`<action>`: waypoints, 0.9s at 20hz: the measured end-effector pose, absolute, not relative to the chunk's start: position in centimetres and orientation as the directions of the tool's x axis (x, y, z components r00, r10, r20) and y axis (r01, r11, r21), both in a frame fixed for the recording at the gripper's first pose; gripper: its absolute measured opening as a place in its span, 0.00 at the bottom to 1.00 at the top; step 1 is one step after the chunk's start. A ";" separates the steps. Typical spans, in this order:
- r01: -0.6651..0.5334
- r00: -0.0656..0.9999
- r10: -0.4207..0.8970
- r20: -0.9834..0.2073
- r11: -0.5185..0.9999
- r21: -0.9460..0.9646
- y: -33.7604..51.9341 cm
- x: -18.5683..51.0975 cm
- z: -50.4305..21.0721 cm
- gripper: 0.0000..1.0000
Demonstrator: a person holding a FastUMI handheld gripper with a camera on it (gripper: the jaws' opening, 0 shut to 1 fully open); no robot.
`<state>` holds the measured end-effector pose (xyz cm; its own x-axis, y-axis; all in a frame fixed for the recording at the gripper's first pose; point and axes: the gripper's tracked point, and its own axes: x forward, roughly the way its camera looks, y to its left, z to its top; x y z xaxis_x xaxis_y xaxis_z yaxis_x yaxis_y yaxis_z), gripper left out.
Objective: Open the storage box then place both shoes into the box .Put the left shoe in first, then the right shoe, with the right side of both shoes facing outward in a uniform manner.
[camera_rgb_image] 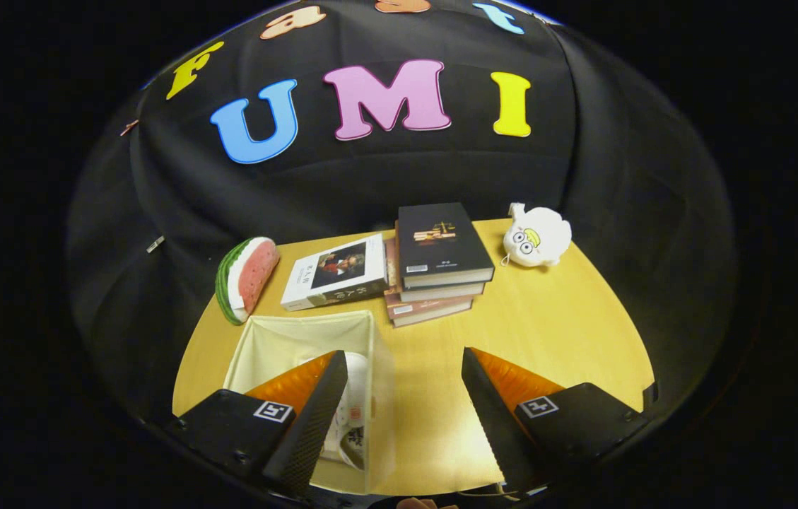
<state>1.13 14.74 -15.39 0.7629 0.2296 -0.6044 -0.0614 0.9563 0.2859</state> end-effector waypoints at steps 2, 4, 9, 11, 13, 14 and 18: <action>-0.052 0.798 0.195 -0.570 0.965 0.257 12.3 1.5 -14.7 0.99; -0.046 0.821 0.174 -0.544 0.969 0.241 10.3 1.5 -14.2 0.99; -0.003 0.884 0.099 -0.457 0.979 0.206 5.2 1.7 -12.0 0.99; 0.010 0.911 0.072 -0.406 0.980 0.197 3.5 1.8 -10.8 0.99; 0.024 0.931 0.048 -0.362 0.981 0.192 2.0 1.9 -9.6 0.99; 0.031 0.940 0.036 -0.339 0.981 0.191 1.4 1.8 -9.0 0.99; 0.056 0.975 -0.021 -0.223 0.987 0.153 -1.5 1.6 -5.6 0.99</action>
